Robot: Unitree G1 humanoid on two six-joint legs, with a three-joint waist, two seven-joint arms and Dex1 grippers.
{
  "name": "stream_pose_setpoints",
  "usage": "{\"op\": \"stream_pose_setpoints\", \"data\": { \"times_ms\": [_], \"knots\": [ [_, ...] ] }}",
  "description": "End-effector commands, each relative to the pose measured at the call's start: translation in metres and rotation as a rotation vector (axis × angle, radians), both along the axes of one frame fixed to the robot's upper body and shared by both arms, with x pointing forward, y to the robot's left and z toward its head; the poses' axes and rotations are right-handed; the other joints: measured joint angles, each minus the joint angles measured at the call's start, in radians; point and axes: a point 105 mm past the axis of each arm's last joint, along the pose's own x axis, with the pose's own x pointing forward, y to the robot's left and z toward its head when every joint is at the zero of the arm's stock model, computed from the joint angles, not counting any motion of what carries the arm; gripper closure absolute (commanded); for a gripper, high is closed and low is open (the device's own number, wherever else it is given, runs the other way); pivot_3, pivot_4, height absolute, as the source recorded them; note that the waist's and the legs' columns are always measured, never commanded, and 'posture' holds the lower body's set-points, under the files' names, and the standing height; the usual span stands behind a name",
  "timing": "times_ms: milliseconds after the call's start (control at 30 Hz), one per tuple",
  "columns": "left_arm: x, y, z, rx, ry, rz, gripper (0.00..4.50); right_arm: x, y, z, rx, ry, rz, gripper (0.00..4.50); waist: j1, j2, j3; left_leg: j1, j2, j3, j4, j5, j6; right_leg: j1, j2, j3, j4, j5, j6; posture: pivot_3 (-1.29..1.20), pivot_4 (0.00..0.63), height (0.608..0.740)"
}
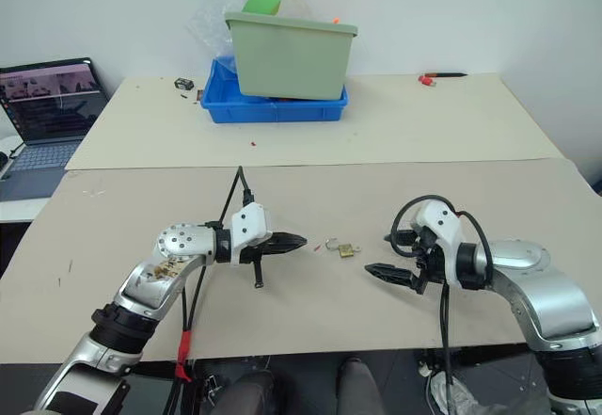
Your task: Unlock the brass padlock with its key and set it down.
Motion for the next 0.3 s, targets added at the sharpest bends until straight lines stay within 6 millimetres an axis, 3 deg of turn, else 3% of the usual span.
{"op": "stream_pose_setpoints", "data": {
  "times_ms": [33, 300],
  "knots": [
    [-0.0015, -0.0039, 0.0072, -0.015, -0.024, -0.026, 4.5, 0.0071, -0.0053, 0.0111, -0.005, -0.062, -0.016, 0.07, 0.001, 0.0, 0.0, 0.0, 0.0, 0.0, 0.0, 0.0, 0.0, 0.0, 0.0, 0.0, 0.0, 0.0, 0.0, 0.0, 0.15, 0.74],
    [-0.0016, -0.003, 0.005, -0.009, -0.037, -0.028, 4.5, 0.0081, -0.0075, 0.005, -0.026, -0.061, -0.016, 0.07, 0.003, 0.0, 0.0, 0.0, 0.0, 0.0, 0.0, 0.0, 0.0, -0.001, 0.0, 0.0, 0.0, 0.003, -0.005, 0.0, 0.15, 0.74]
  ]
}}
